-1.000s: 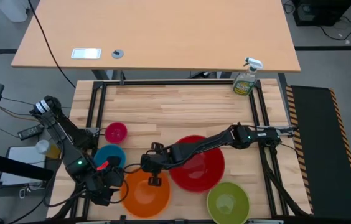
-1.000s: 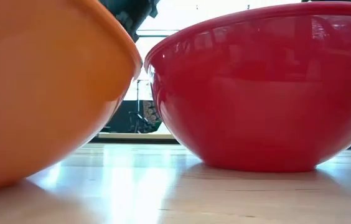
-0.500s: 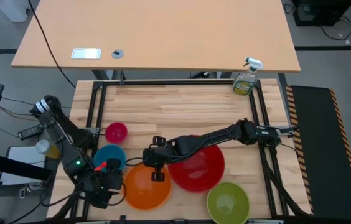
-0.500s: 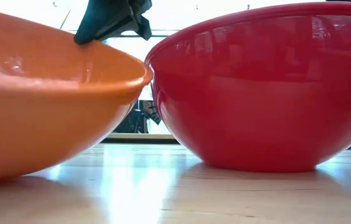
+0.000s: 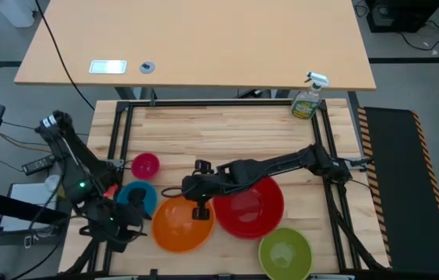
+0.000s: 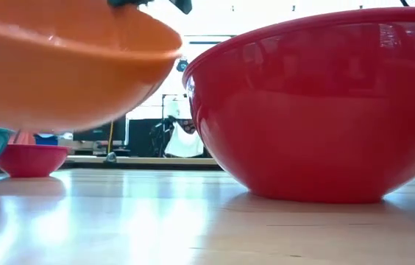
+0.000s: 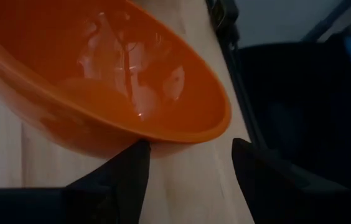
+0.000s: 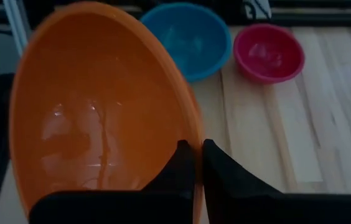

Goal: Nest bowls inside each other
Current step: Stack the orange bowl on the red bowl

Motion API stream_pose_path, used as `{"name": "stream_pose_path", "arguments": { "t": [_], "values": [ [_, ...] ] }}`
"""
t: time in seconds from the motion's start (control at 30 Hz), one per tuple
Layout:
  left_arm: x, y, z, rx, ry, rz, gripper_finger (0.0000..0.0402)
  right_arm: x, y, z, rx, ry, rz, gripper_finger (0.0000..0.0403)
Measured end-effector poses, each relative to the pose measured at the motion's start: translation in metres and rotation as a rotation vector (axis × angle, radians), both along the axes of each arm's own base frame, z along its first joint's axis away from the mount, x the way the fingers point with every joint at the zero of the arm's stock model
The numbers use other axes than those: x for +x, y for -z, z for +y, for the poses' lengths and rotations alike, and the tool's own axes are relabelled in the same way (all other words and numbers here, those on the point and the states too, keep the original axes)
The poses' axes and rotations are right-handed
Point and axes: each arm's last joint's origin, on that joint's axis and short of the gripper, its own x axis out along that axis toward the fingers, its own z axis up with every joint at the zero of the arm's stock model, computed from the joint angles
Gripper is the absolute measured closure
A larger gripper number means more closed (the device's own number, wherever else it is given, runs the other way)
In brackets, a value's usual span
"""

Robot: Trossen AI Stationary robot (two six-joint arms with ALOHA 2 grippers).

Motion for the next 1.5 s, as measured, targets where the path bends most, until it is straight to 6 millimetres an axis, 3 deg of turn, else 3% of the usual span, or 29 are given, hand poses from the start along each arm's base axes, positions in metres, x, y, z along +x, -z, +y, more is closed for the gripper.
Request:
{"name": "stream_pose_path", "arguments": {
  "t": [0.3, 0.6, 0.97, 1.13, 1.5],
  "values": [
    [0.000, -0.017, 0.008, 0.014, 0.017, -0.173, 0.0171, -0.033, -0.046, 0.002, 0.023, -0.004, -0.039, 0.0389],
    [0.026, -0.037, 0.014, 0.139, 0.063, -0.457, 0.0171, -0.070, -0.071, -0.007, 0.019, 0.074, 0.045, 0.0389],
    [0.066, -0.049, 0.043, 0.310, -0.065, -0.627, 0.0171, -0.111, -0.059, -0.016, -0.058, 0.298, 0.392, 0.0388],
    [0.082, -0.053, 0.050, 0.354, -0.053, -0.702, 0.0171, -0.117, -0.062, -0.015, -0.049, 0.318, 0.403, 0.0391],
    [0.086, -0.053, 0.056, 0.333, -0.053, -0.700, 0.0171, -0.120, -0.059, -0.011, 0.041, 0.235, 0.464, 0.0391]
  ]
}}
